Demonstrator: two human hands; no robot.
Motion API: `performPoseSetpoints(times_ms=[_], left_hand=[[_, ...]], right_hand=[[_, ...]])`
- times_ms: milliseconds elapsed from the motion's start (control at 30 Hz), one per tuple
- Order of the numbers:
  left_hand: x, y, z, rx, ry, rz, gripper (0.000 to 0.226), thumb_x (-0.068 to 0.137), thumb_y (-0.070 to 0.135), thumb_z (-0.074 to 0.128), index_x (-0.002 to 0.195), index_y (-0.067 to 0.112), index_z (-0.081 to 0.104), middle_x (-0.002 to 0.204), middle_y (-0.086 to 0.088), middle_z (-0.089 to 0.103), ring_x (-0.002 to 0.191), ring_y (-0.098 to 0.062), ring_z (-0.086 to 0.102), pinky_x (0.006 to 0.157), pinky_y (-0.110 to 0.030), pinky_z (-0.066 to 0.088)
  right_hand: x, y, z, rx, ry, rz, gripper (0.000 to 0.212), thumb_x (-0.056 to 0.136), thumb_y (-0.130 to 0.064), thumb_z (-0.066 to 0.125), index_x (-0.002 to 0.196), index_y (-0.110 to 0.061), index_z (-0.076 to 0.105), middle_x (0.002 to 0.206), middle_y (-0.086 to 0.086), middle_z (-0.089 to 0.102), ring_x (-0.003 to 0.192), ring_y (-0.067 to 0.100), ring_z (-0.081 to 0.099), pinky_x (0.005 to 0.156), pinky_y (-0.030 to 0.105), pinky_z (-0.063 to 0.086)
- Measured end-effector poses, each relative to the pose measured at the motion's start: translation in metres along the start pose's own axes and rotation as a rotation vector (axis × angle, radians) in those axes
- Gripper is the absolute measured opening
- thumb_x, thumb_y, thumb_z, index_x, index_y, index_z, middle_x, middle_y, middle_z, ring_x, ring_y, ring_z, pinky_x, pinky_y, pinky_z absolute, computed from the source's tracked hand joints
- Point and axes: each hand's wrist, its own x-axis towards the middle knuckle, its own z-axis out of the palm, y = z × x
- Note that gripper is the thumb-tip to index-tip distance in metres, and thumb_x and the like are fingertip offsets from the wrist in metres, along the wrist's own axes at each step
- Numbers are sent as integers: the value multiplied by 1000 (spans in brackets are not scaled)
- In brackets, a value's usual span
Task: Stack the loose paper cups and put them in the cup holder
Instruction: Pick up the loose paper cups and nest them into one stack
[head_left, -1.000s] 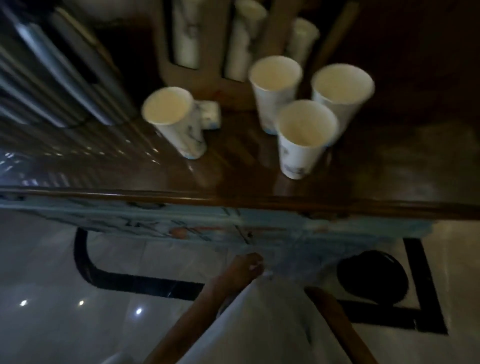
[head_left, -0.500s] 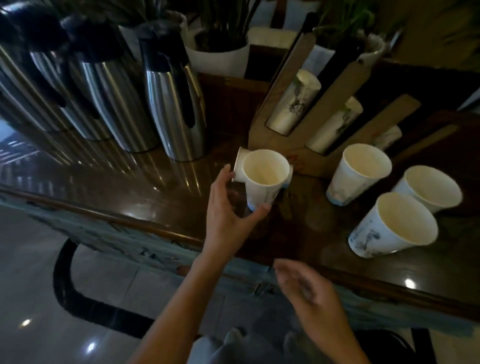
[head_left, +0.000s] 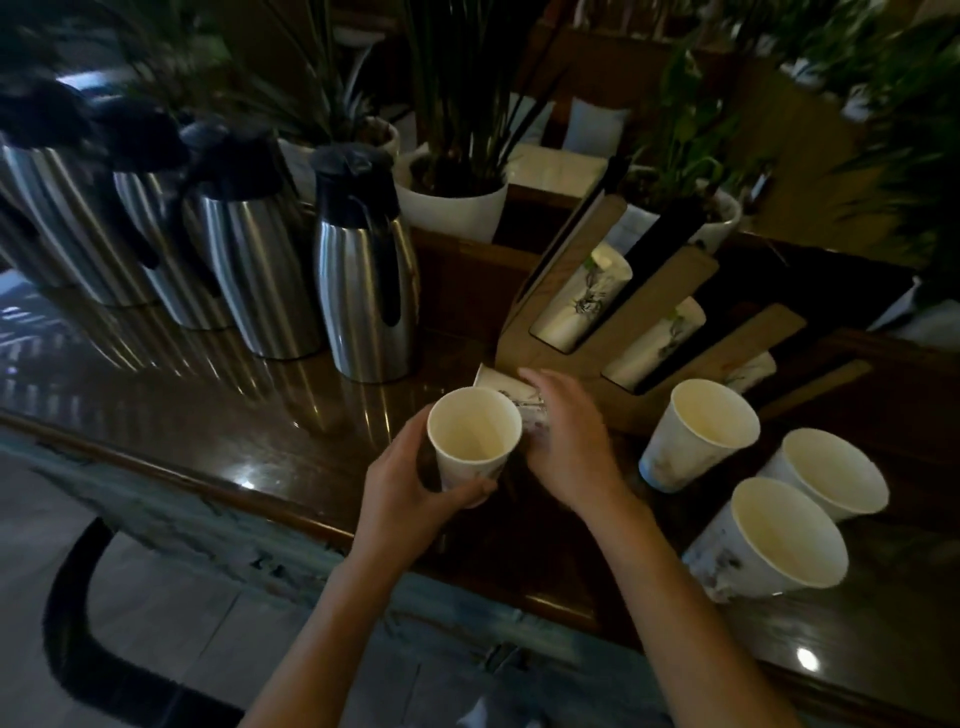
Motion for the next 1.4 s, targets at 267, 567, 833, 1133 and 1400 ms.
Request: performPoseSetpoints(times_ms=[267,567,833,1133,1400], left_hand=[[-7,-14,-24,-41,60,-56,87,58,55,89,127,68,39,119,53,55,112,28,54,84,5,46],[-2,-6,-9,-152,-50,-20,83,63,68,79,136,62,40,130,35,61,119,14,60,87,-1,51],[11,8,32,-223,-193,24,86,64,52,87,137,61,41,125,35,66,114,12,66,89,-6,55],[16,19,57,-260,-224,29,88,71,31,90,130,70,37,126,28,67,117,7,66,91,-12,57],[15,26,57,-297,-243,22,85,71,48,87,143,53,42,131,26,66,119,7,65,90,-9,56]], right_hand=[[40,1,32,-125,-185,-74,102,79,-27,82,157,-39,17,146,7,44,135,30,43,108,45,36],[19,-11,-95,665,139,36,85,58,-53,90,135,-41,55,120,-27,62,109,-4,62,73,19,59],[7,-11,-130,519,-108,-145,89,64,-41,88,142,-36,45,135,-9,55,123,12,58,91,35,54],[12,-4,-141,273,-269,-112,87,67,-32,80,141,-52,39,138,-2,43,123,22,50,95,51,50],[17,-23,-112,-286,-306,9,105,57,-95,53,142,-35,41,136,-5,52,124,21,49,92,41,43]])
